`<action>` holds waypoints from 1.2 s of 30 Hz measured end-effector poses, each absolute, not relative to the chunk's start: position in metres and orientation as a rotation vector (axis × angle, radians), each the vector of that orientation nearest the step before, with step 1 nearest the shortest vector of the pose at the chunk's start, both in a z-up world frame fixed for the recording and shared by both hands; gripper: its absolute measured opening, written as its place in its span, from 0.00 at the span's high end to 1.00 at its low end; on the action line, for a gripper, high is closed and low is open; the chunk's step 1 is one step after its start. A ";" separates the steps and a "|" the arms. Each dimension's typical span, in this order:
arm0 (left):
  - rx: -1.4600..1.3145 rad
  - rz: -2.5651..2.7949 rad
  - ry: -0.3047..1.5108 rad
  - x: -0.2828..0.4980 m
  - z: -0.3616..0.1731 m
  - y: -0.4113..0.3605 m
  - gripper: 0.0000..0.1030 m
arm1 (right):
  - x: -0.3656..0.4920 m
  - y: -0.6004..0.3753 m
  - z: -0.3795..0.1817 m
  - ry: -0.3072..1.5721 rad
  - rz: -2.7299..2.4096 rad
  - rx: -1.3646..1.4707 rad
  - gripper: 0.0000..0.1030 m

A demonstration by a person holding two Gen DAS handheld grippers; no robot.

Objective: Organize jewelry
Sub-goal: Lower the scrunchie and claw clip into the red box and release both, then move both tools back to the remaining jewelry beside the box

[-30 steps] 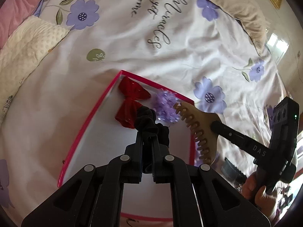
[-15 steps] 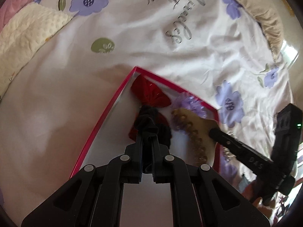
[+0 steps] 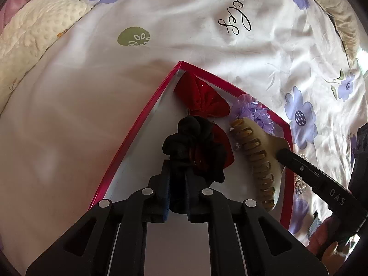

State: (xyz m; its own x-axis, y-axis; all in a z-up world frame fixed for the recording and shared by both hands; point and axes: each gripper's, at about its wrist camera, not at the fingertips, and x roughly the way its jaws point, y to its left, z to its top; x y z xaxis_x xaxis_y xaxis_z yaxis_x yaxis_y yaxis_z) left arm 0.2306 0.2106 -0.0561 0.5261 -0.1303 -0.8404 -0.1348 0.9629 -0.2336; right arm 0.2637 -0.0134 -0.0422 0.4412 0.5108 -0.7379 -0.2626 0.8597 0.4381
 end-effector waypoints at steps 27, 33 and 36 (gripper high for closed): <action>-0.285 -0.063 1.000 0.146 -0.010 0.161 0.48 | 0.182 -0.127 -0.007 0.980 0.420 0.363 0.55; -0.252 -0.130 1.000 0.121 0.000 0.130 0.48 | 0.149 -0.177 -0.009 0.982 0.359 0.393 0.55; -0.229 -0.163 1.000 0.110 0.003 0.114 0.48 | 0.134 -0.197 -0.010 0.983 0.328 0.404 0.55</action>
State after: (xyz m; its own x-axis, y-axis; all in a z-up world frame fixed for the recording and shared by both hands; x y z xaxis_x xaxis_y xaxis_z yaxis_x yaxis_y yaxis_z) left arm 0.1102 0.1142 0.0034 0.5314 -0.2392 -0.8126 0.0305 0.9641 -0.2639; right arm 0.1337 -0.1972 -0.0098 0.5161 0.4434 -0.7329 -0.0851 0.8779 0.4712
